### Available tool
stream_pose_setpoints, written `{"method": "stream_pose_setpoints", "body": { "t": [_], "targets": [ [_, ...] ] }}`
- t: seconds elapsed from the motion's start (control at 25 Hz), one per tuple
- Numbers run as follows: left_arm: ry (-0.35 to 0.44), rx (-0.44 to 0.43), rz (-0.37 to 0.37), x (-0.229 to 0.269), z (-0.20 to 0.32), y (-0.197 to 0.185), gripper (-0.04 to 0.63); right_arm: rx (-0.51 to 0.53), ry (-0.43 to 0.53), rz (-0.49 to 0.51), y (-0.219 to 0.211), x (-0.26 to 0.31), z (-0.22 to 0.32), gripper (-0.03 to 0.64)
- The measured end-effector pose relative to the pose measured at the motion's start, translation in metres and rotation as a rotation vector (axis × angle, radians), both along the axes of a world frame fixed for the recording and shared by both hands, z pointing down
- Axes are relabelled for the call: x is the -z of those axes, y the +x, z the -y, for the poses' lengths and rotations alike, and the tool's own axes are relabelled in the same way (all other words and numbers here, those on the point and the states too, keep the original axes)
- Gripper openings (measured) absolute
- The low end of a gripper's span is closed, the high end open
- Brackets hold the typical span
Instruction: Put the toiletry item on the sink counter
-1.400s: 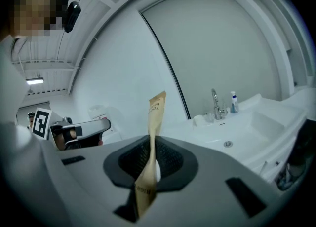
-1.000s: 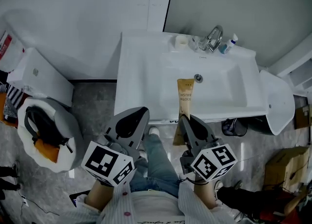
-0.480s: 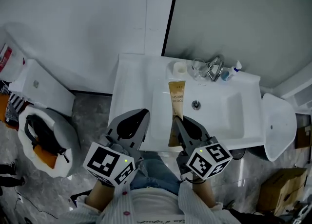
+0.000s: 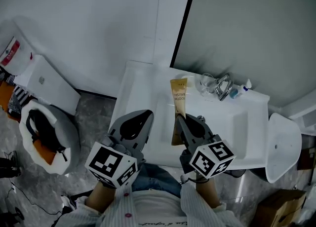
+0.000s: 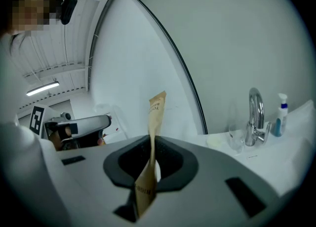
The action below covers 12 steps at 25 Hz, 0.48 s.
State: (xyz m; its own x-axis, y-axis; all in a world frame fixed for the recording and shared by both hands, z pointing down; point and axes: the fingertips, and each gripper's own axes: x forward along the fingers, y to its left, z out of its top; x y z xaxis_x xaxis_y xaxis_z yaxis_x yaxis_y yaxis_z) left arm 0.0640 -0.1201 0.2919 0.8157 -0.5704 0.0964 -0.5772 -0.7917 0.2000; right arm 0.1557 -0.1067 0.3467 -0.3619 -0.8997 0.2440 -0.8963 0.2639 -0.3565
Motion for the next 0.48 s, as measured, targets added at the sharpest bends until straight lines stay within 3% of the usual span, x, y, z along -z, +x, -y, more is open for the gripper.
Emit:
{"method": "stream_pose_setpoints", "body": {
  "t": [0.48],
  "targets": [
    [-0.010,0.014,0.002,-0.002,0.032,-0.003,0.018,0.004,-0.021,0.011,-0.001,-0.003,0.028,0.038]
  ]
}}
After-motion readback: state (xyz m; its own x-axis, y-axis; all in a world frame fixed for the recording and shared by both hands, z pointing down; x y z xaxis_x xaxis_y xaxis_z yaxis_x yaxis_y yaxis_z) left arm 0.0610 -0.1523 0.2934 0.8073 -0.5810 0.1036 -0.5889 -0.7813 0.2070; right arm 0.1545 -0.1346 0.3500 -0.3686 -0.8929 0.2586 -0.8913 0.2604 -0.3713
